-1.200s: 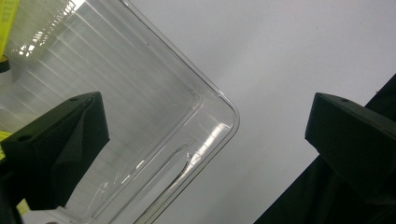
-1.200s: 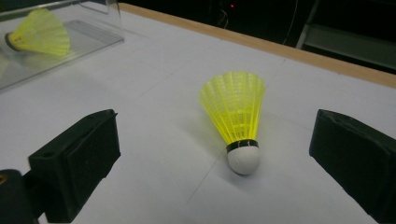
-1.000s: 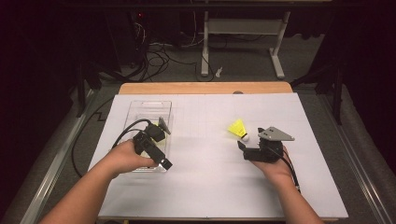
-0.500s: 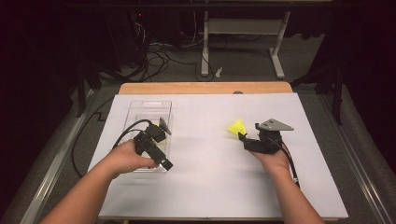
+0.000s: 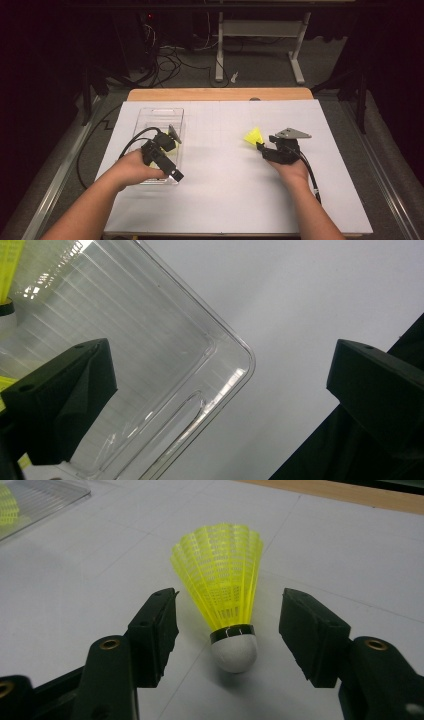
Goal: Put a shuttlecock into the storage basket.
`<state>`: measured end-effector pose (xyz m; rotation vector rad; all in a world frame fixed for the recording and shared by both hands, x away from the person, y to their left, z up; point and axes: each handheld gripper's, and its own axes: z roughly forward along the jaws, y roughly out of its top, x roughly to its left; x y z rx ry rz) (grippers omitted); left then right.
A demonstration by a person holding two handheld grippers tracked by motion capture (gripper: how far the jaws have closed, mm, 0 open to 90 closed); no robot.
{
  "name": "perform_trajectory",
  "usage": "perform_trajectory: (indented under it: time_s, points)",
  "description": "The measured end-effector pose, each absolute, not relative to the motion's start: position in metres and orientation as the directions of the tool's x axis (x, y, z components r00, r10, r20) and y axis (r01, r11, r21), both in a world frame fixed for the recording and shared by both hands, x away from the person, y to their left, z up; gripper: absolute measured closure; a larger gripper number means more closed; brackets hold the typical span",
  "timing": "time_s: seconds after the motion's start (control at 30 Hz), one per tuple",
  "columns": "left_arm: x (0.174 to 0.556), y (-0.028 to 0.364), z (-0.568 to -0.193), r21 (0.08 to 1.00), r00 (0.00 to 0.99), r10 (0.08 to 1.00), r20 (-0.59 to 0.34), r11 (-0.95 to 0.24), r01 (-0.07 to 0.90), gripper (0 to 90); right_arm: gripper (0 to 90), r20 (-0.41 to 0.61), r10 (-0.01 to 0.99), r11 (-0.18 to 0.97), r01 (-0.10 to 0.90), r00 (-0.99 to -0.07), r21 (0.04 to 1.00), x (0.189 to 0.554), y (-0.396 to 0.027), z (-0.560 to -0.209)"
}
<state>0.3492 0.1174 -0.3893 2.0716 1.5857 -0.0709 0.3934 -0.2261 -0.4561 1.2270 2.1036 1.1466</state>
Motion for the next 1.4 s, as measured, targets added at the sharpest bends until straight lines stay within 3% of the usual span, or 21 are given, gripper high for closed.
perform_trajectory:
  time_s: [0.47, 1.4]
  points:
    - [0.35, 0.117, -0.391, 0.371, 0.313, 0.885, -0.345, -0.178, 0.911, 0.7, 52.4, 0.035, 0.865, 0.28, 0.538, -0.501, 0.795, 0.4, -0.227, -0.467]
    - [0.348, 0.115, -0.393, 0.375, 0.317, 0.885, -0.342, -0.18, 0.909, 0.7, 65.0, 0.023, 0.866, 0.307, 0.567, -0.499, 0.765, 0.404, -0.225, -0.473]
